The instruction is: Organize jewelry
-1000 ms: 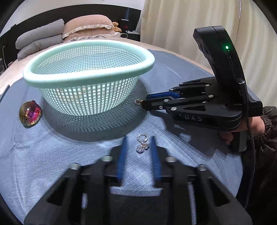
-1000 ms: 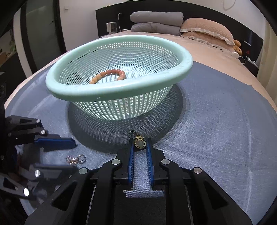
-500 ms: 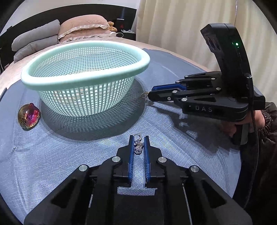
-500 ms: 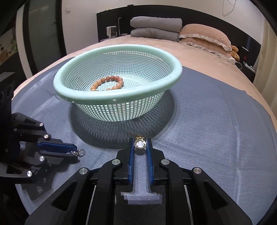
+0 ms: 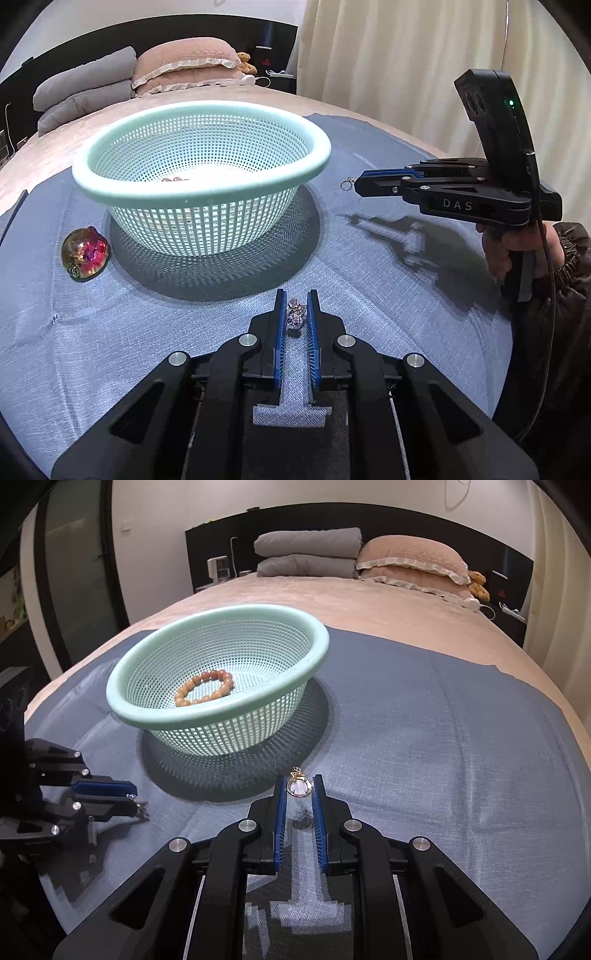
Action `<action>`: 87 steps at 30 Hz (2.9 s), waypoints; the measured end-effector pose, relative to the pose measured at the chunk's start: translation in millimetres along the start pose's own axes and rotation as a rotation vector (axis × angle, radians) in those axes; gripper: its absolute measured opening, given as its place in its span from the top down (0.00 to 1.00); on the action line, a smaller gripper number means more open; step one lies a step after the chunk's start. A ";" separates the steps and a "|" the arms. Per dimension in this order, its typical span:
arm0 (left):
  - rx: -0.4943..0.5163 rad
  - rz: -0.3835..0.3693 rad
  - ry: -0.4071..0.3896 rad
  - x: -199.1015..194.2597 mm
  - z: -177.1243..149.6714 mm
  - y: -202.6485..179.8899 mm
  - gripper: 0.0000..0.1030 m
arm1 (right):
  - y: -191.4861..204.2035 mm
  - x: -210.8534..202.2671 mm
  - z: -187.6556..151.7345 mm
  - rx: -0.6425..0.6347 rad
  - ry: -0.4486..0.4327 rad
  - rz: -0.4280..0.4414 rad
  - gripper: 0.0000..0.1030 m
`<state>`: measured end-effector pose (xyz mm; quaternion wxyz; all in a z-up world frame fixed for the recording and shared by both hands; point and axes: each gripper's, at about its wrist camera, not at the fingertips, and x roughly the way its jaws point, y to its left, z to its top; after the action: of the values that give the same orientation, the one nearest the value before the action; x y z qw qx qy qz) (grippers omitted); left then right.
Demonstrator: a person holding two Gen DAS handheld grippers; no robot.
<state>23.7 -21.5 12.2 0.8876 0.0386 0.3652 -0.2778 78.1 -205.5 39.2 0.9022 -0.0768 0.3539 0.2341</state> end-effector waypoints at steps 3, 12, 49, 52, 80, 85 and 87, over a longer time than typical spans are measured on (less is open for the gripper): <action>-0.012 -0.003 -0.012 -8.0 0.0 2.9 0.89 | -1.8 -6.3 1.4 -0.001 -0.012 0.001 0.88; -0.044 -0.002 -0.042 -31.3 13.7 7.1 0.89 | 13.3 -33.9 10.4 -0.045 -0.076 0.002 0.88; -0.079 0.184 -0.058 -1.7 86.4 67.7 0.79 | 20.3 15.9 67.6 -0.008 -0.092 0.047 0.68; -0.050 0.194 -0.064 -1.1 84.9 60.6 0.68 | 19.3 12.8 67.2 -0.003 -0.111 0.046 0.53; -0.195 0.169 -0.026 2.8 78.0 86.0 0.34 | -10.8 39.8 55.5 0.157 -0.019 0.065 0.41; -0.193 0.174 -0.024 1.3 77.8 82.0 0.38 | -2.1 38.1 53.2 0.116 -0.016 0.059 0.58; -0.194 0.171 -0.026 -0.1 77.6 80.2 0.38 | -2.8 34.6 52.8 0.120 -0.019 0.060 0.58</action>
<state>114.1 25.0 58.2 0.9123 -0.0200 0.3743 -0.1652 133.5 -179.2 54.7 0.9012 -0.0097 0.3607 0.2401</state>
